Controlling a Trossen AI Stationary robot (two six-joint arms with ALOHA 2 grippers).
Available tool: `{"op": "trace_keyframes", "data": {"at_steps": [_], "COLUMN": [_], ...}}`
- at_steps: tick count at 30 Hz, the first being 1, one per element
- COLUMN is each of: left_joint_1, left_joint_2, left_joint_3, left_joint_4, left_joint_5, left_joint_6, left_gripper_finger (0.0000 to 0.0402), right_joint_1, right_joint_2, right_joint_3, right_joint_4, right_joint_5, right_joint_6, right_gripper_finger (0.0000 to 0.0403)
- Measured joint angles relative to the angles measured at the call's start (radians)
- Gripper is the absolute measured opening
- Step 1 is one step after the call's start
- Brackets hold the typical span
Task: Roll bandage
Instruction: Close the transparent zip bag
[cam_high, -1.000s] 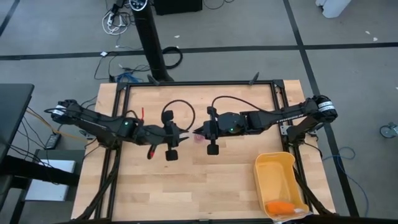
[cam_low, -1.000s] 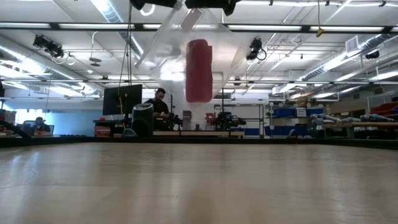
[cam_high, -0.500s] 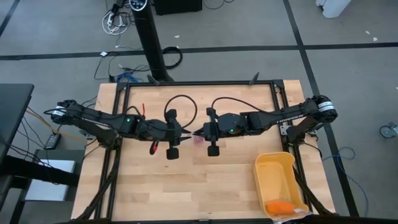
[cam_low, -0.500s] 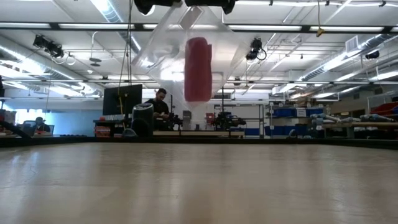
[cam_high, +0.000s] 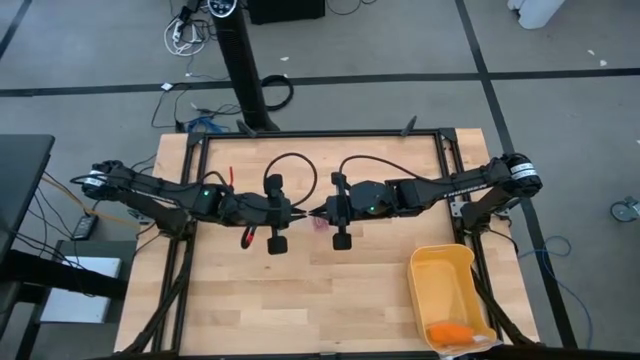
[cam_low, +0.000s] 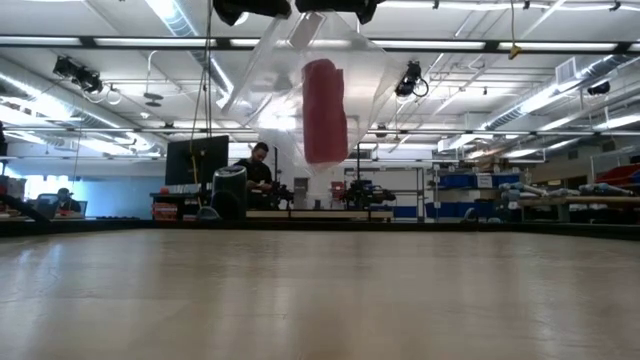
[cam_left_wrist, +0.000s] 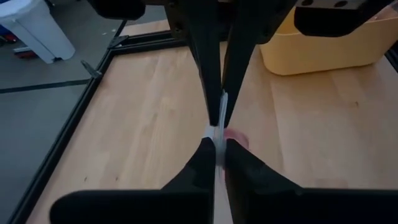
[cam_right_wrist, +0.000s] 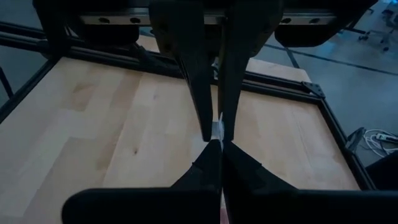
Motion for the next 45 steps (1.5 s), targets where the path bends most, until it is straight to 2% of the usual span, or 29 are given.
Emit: {"op": "trace_keyframes", "data": {"at_steps": [18, 45], "left_joint_1": [-0.002, -0.073], "left_joint_2": [0.000, 0.001], "left_joint_3": [0.000, -0.003], "left_joint_4": [-0.073, -0.207], "left_joint_5": [-0.017, -0.090], "left_joint_6": [-0.018, -0.109], "left_gripper_finger": [0.0020, 0.0019], "right_joint_1": [0.000, -0.004], "right_joint_2": [-0.004, -0.005], "right_joint_3": [0.000, 0.000], "right_joint_4": [0.002, -0.031], "right_joint_5": [0.004, -0.003], "right_joint_6": [0.000, 0.006], "right_gripper_finger": [0.0000, 0.0000]}}
